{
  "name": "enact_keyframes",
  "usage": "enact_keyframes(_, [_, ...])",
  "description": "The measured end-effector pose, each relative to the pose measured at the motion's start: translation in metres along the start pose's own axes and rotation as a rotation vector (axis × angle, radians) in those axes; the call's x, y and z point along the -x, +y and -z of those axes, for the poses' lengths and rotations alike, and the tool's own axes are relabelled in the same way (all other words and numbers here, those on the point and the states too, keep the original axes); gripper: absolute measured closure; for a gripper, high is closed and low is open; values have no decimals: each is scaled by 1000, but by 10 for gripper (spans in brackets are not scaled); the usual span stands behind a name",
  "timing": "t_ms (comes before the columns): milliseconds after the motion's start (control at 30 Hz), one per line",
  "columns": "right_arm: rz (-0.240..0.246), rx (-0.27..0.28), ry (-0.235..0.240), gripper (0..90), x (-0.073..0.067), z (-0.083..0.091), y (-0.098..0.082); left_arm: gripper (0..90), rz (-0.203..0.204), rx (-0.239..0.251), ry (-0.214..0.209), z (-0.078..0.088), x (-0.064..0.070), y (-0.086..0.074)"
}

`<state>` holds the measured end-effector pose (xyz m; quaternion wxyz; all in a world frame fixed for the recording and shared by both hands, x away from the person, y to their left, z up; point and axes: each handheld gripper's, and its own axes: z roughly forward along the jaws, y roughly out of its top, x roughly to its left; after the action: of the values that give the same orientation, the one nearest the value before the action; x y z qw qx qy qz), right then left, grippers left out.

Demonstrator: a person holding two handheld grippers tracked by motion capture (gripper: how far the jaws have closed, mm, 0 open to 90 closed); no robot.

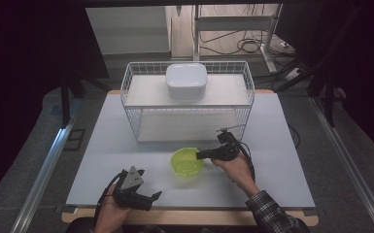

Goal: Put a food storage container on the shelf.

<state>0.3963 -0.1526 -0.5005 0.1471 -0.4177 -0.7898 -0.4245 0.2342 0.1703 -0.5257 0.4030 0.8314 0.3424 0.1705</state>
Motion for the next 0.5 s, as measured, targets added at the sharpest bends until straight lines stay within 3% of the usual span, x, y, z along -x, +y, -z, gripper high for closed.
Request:
enact_keyframes(133, [-48, -7, 38, 799, 2, 0, 0, 45, -3, 0, 1, 0, 0, 0])
enact_keyframes(367, [-67, -10, 62, 817, -3, 1, 0, 45, -7, 0, 2, 0, 1, 0])
enact_keyframes(500, [-53, -8, 57, 819, -5, 2, 0, 45, -8, 0, 3, 0, 1, 0])
